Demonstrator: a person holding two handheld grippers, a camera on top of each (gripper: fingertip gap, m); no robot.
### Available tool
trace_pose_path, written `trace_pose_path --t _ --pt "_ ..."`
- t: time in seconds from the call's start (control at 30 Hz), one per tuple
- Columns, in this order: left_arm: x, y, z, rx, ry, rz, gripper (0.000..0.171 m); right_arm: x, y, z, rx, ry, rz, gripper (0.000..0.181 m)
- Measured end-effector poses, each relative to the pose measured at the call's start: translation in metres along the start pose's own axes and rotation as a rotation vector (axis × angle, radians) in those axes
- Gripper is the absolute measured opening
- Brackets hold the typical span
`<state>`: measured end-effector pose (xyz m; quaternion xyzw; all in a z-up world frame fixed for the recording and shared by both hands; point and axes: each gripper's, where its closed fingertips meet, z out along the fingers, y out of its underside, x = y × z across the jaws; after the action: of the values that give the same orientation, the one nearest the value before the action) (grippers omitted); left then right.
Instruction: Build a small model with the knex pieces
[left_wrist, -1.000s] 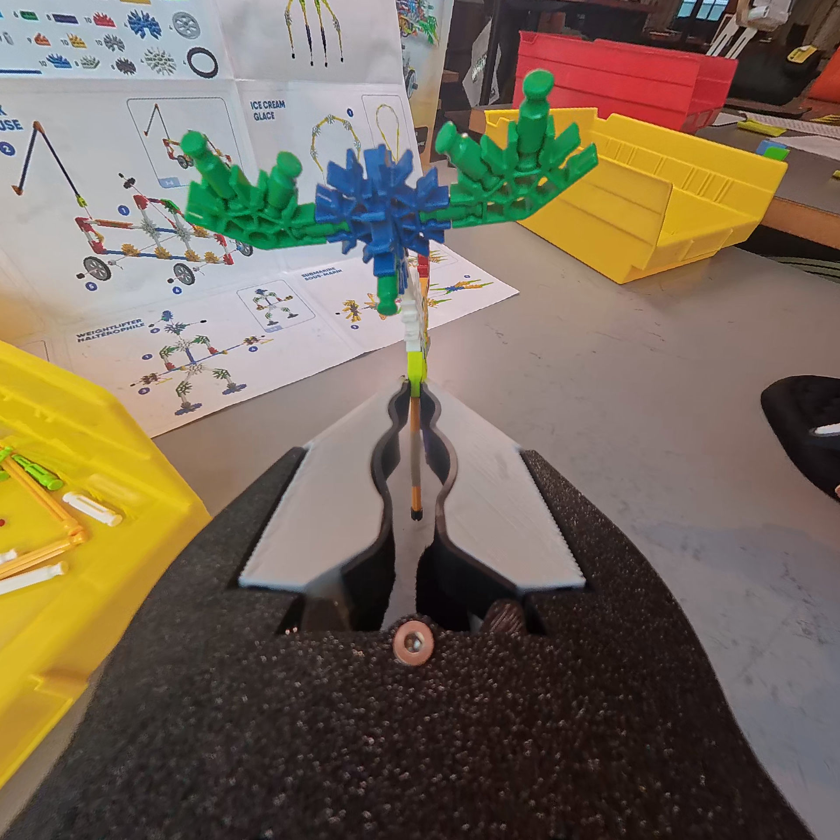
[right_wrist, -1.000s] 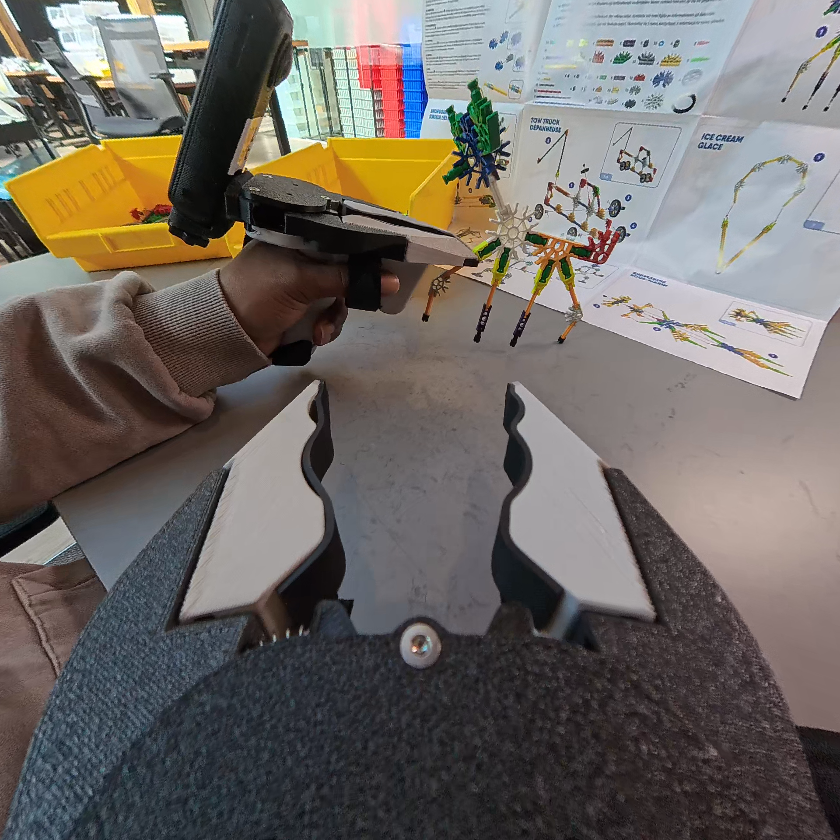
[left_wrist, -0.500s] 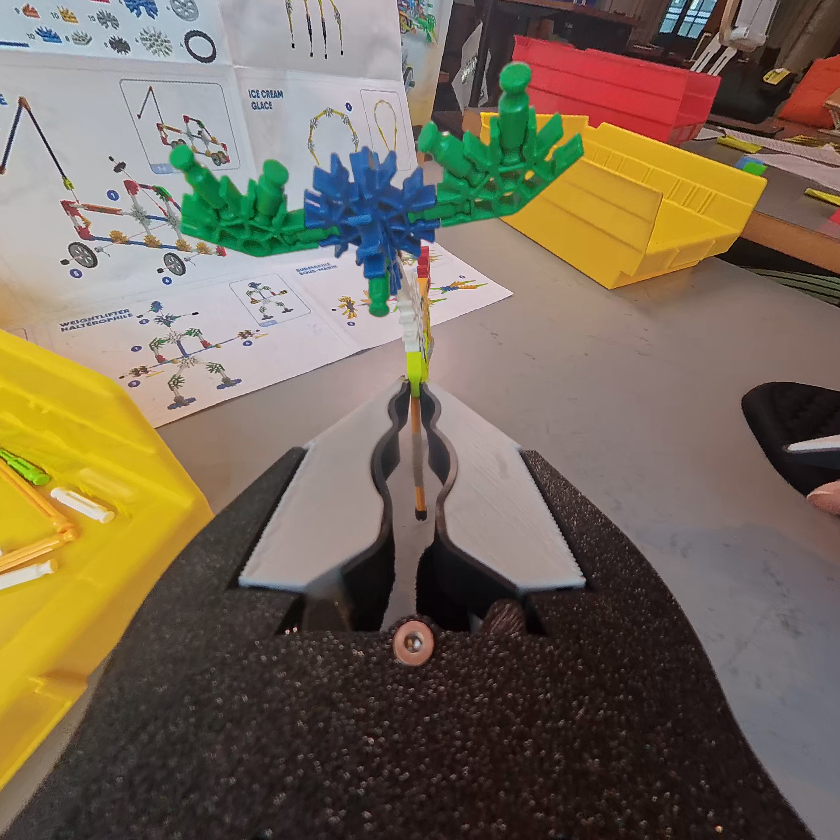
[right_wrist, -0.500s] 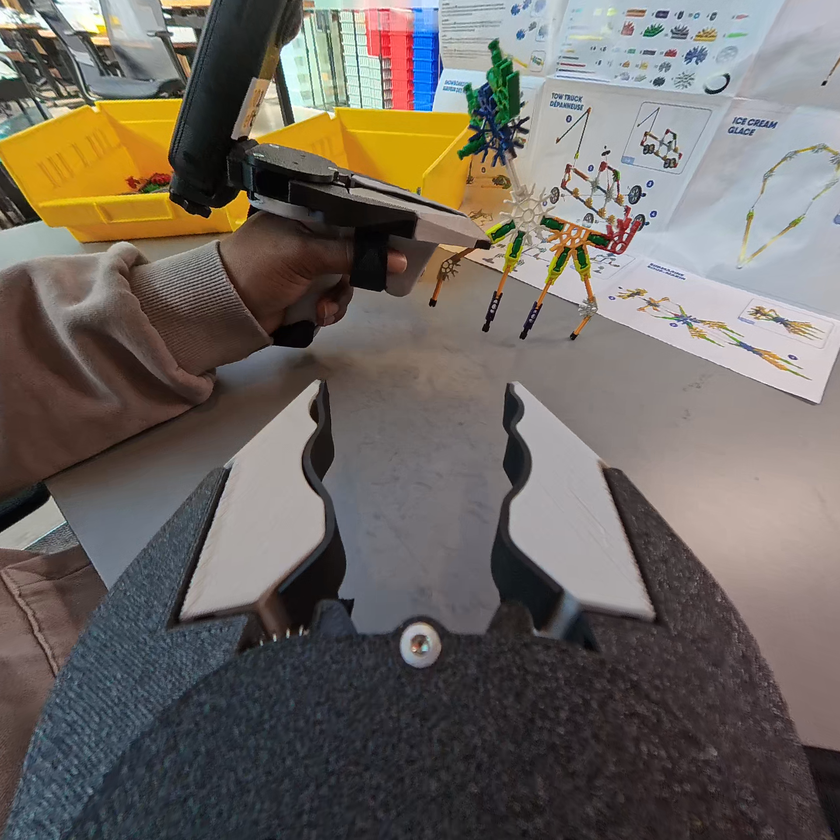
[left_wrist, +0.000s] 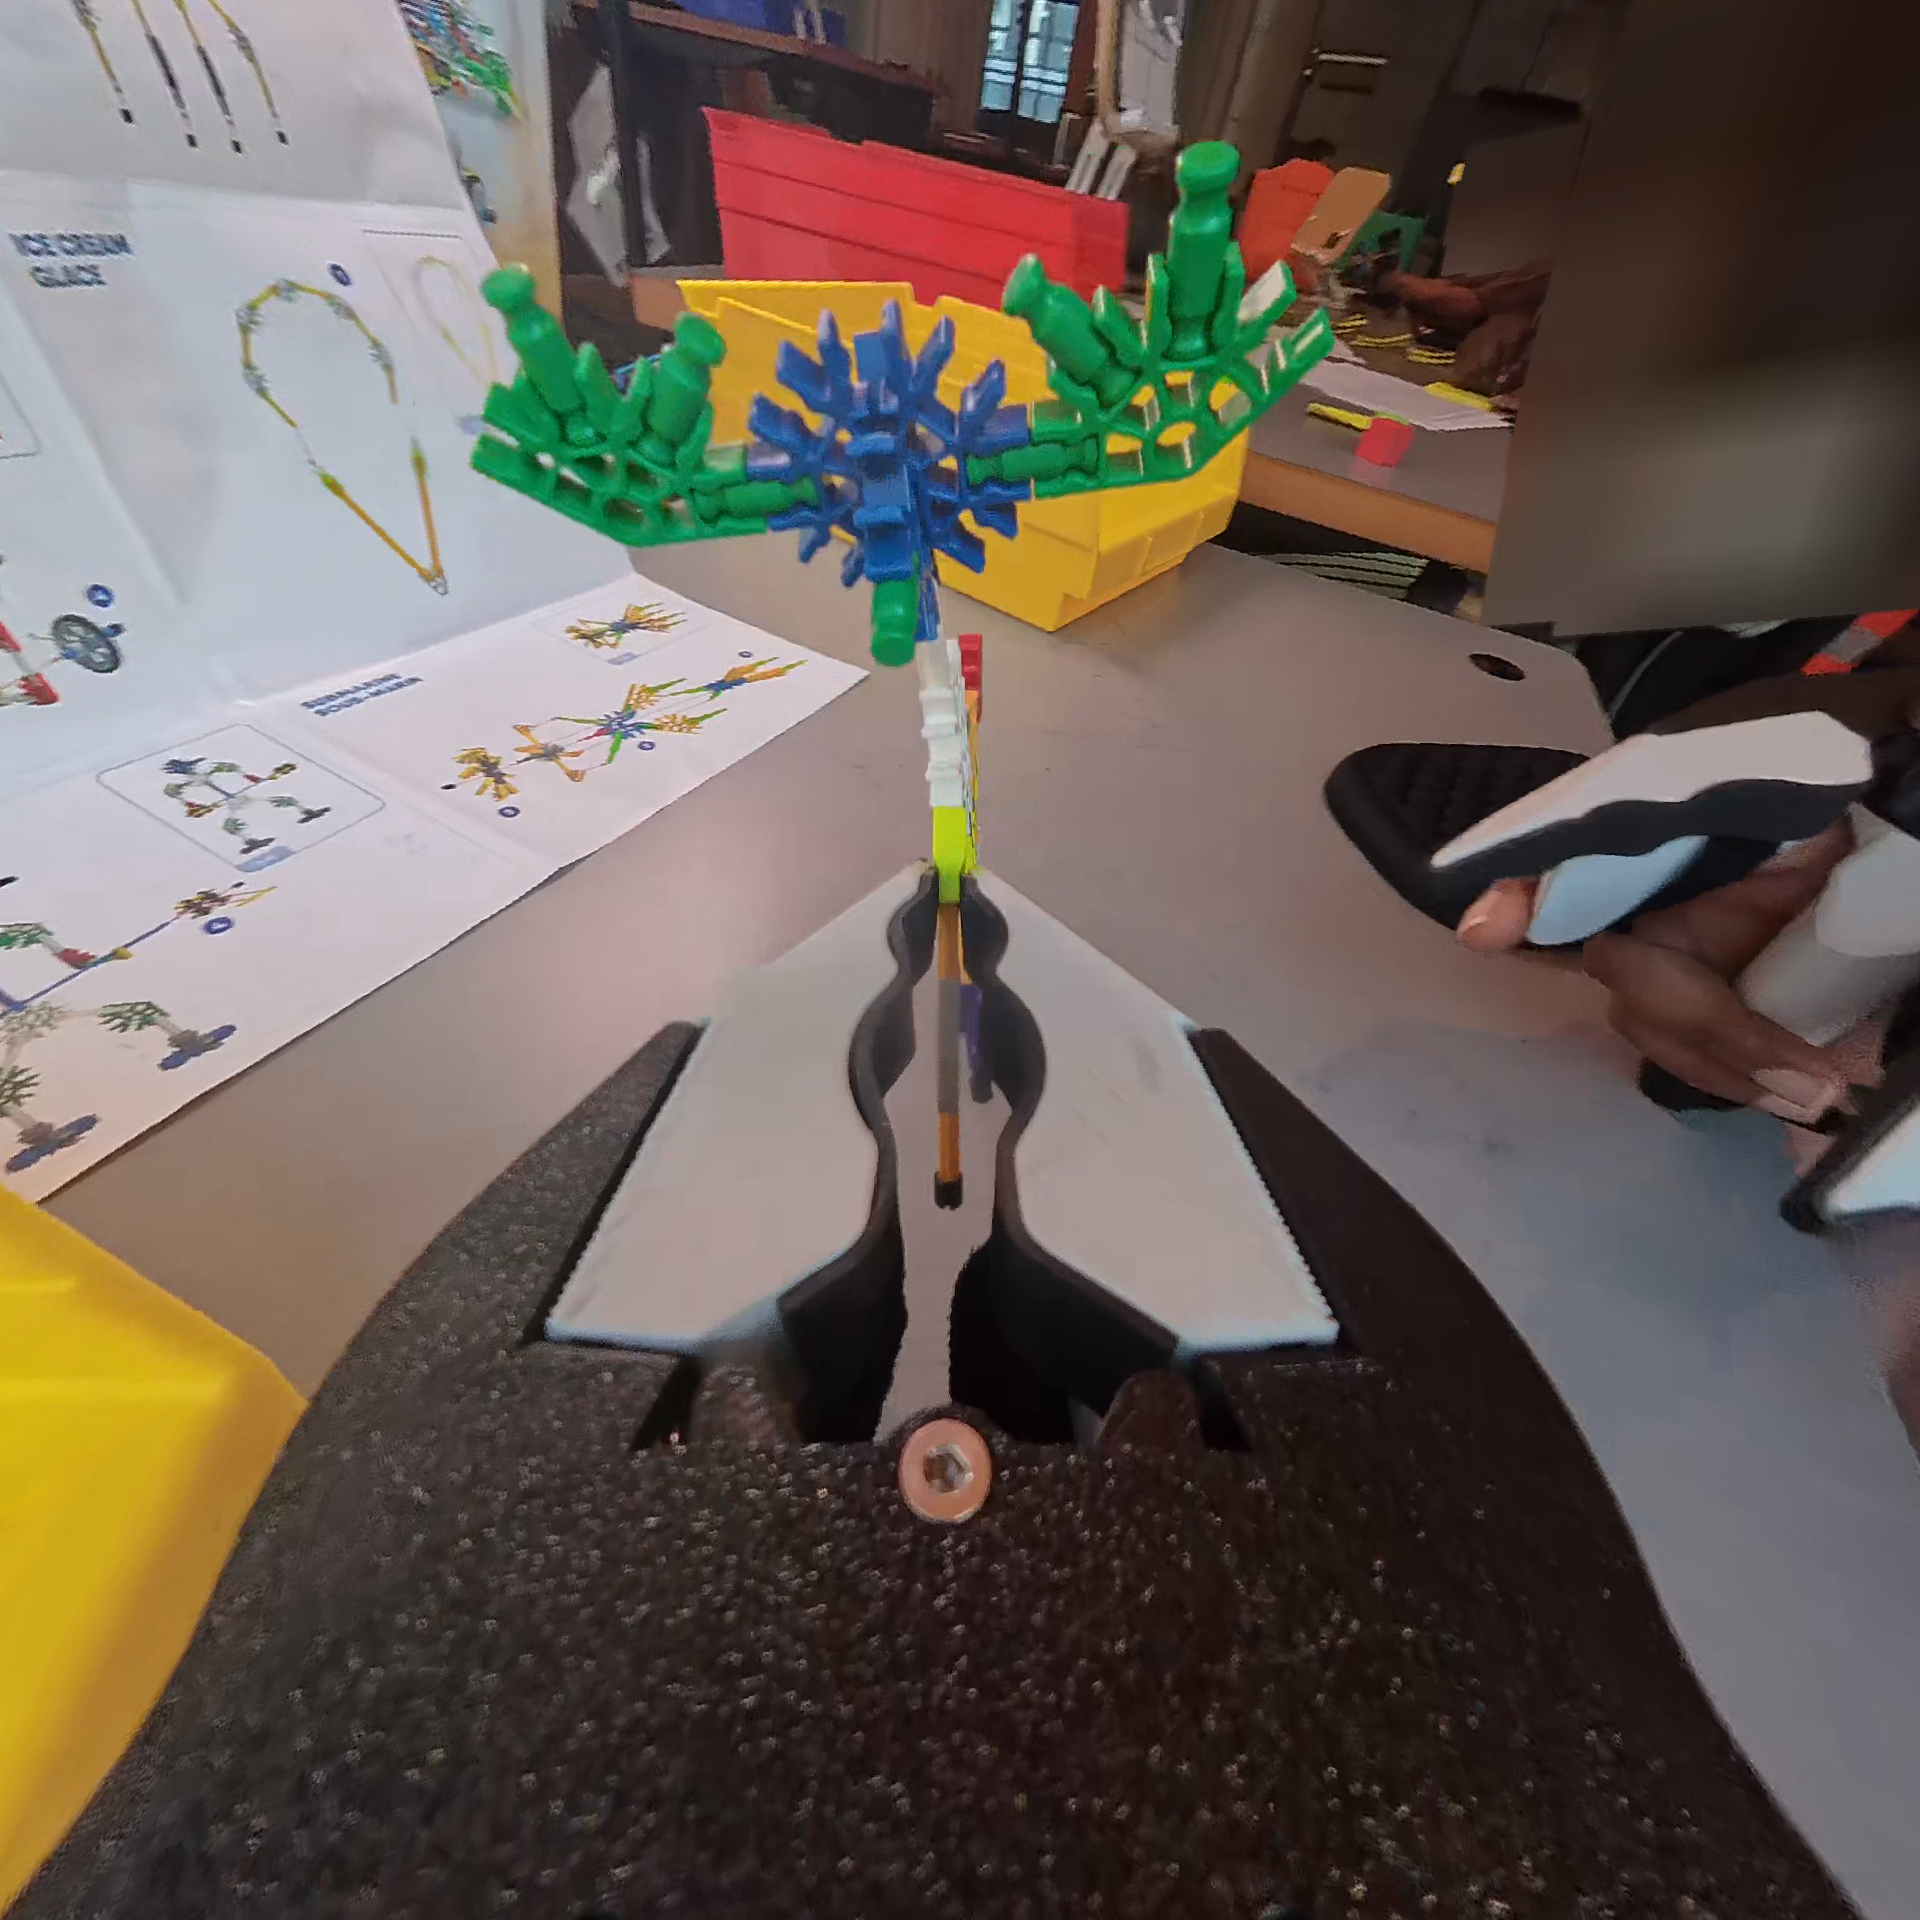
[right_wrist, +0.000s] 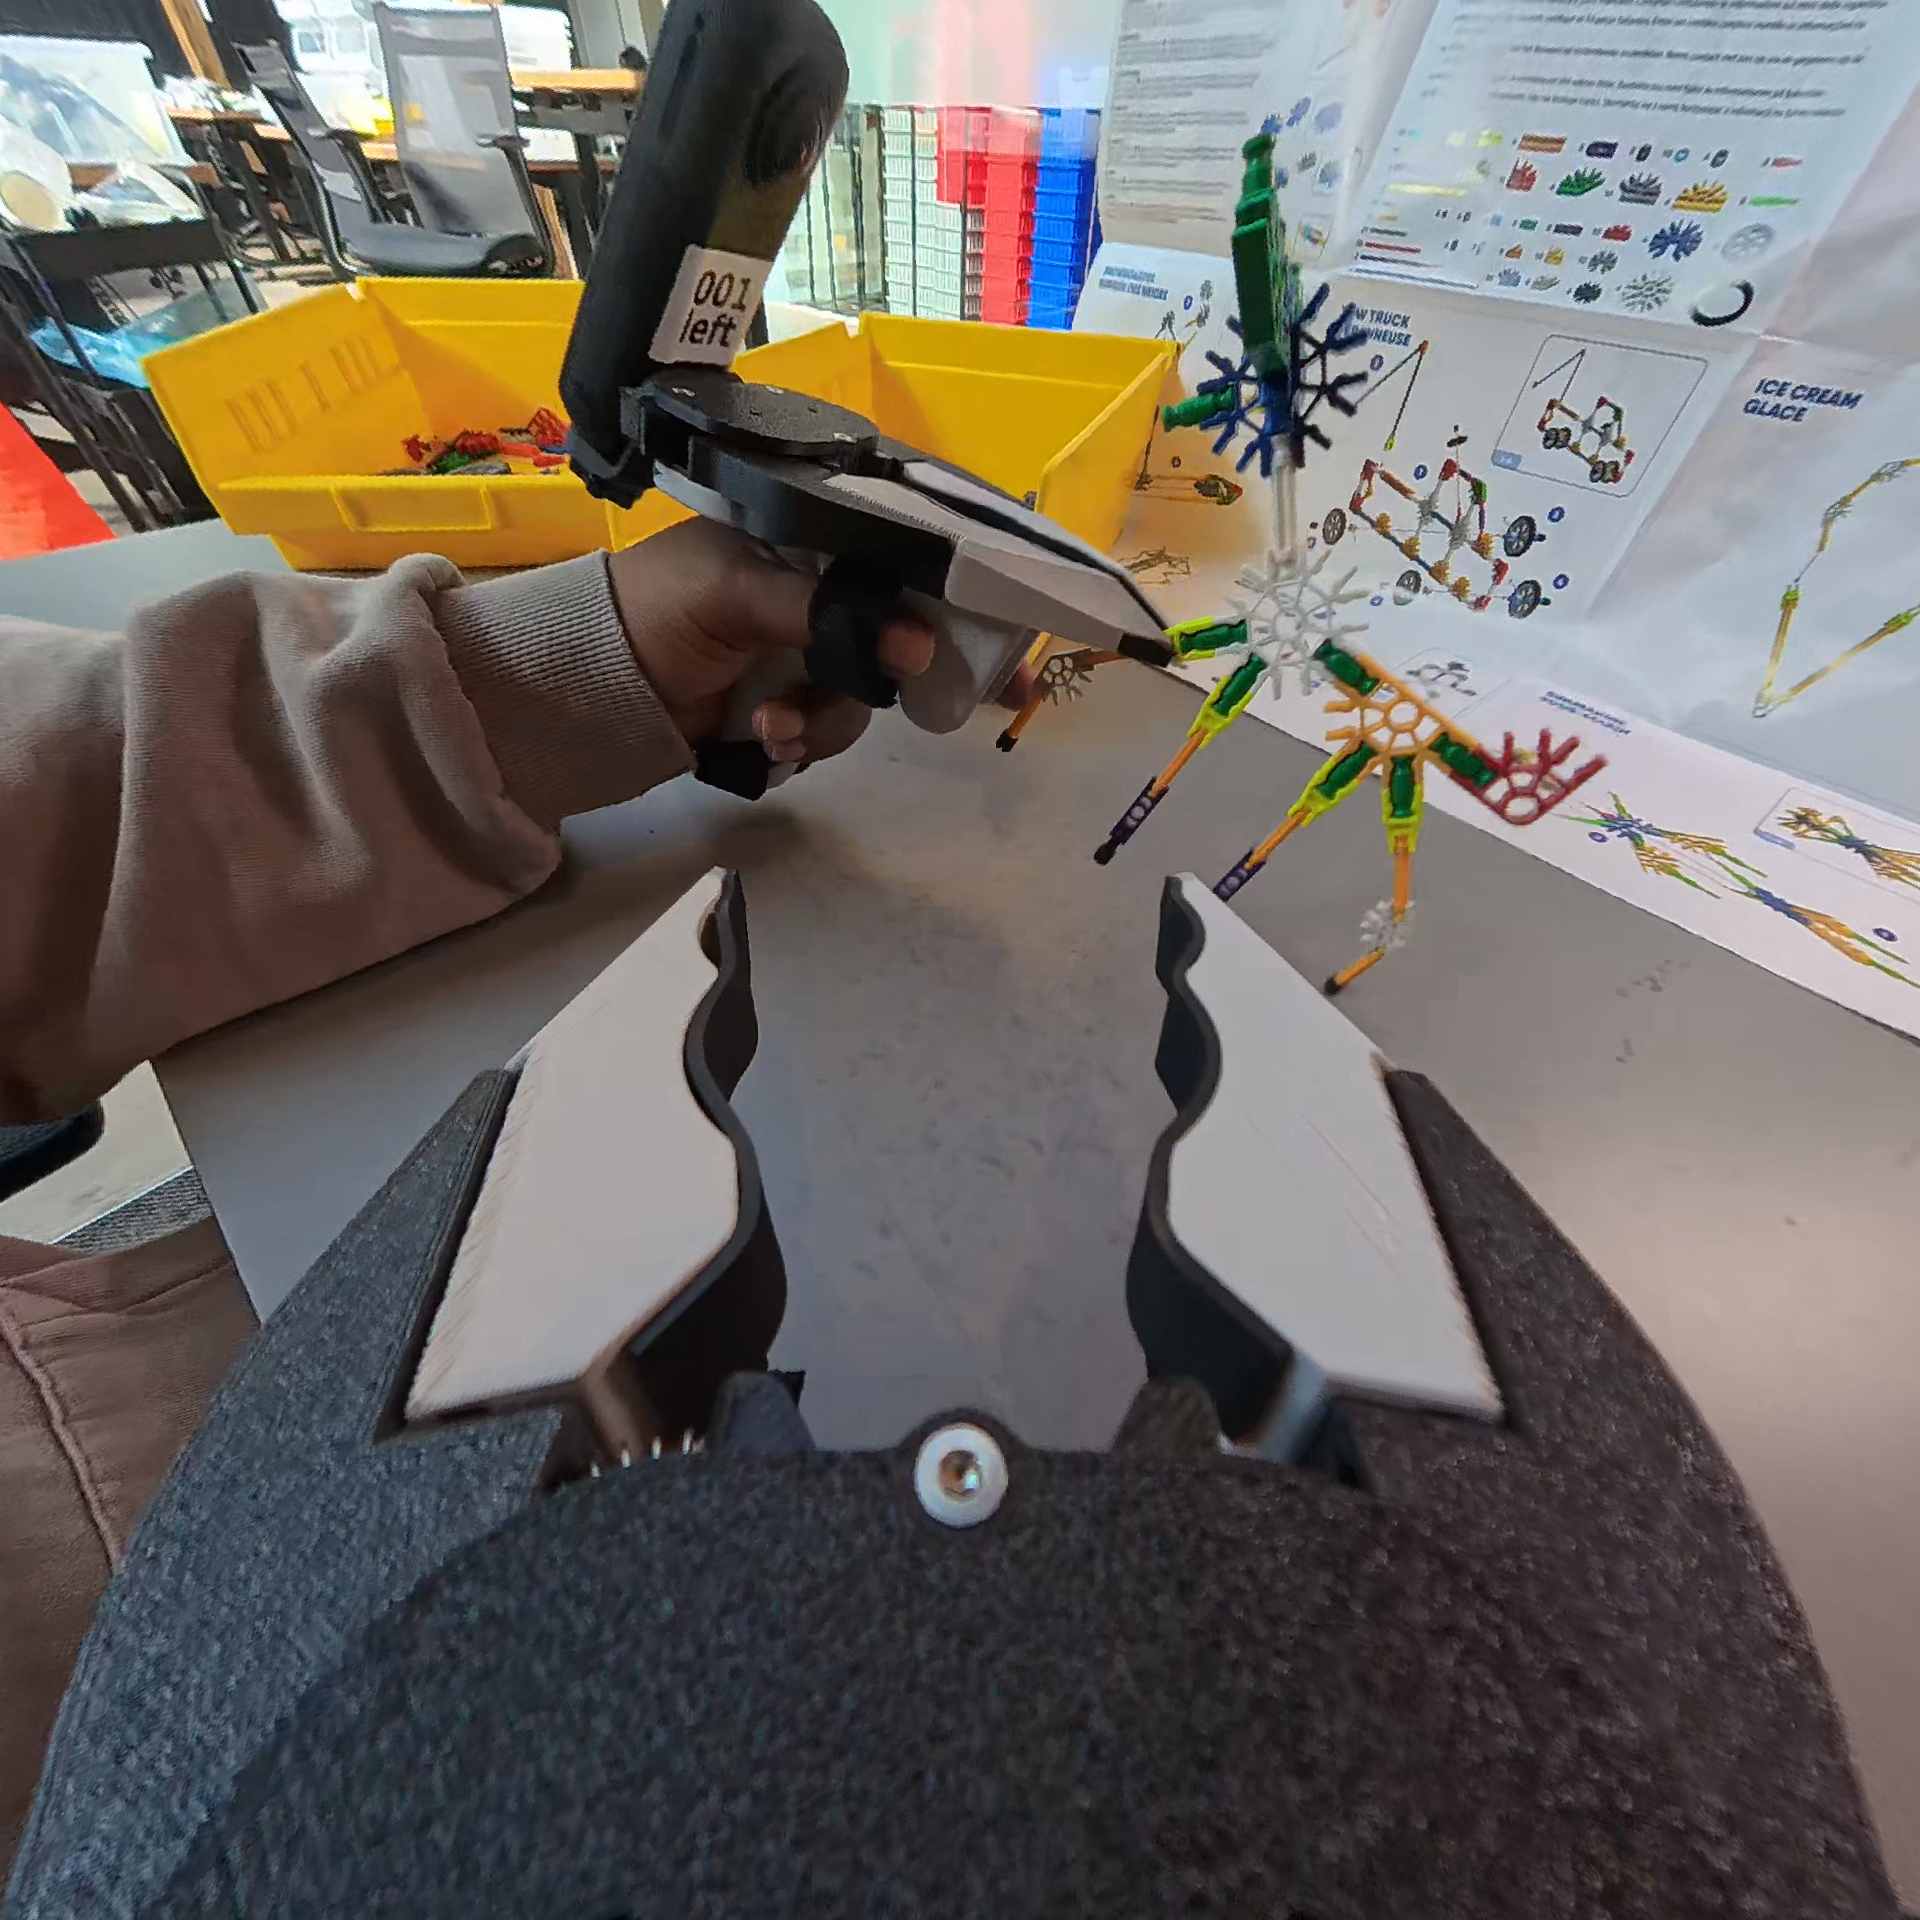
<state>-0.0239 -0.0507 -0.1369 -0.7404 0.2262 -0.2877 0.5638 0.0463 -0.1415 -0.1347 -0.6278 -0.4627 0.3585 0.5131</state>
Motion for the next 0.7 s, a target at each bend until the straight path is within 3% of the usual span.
trace_pose_path --t 0.37,0.57,0.7 --pt "0.021 -0.020 -0.024 0.124 0.418 -0.201 0.003 0.029 -0.026 -0.048 0.035 -0.170 0.027 0.077" --pt "0.032 -0.039 -0.040 0.231 0.530 -0.252 0.003 0.025 -0.046 -0.067 0.113 -0.335 0.068 0.070" --pt "0.049 -0.050 -0.062 0.299 0.696 -0.295 0.002 0.023 -0.058 -0.074 0.153 -0.408 0.045 0.072"
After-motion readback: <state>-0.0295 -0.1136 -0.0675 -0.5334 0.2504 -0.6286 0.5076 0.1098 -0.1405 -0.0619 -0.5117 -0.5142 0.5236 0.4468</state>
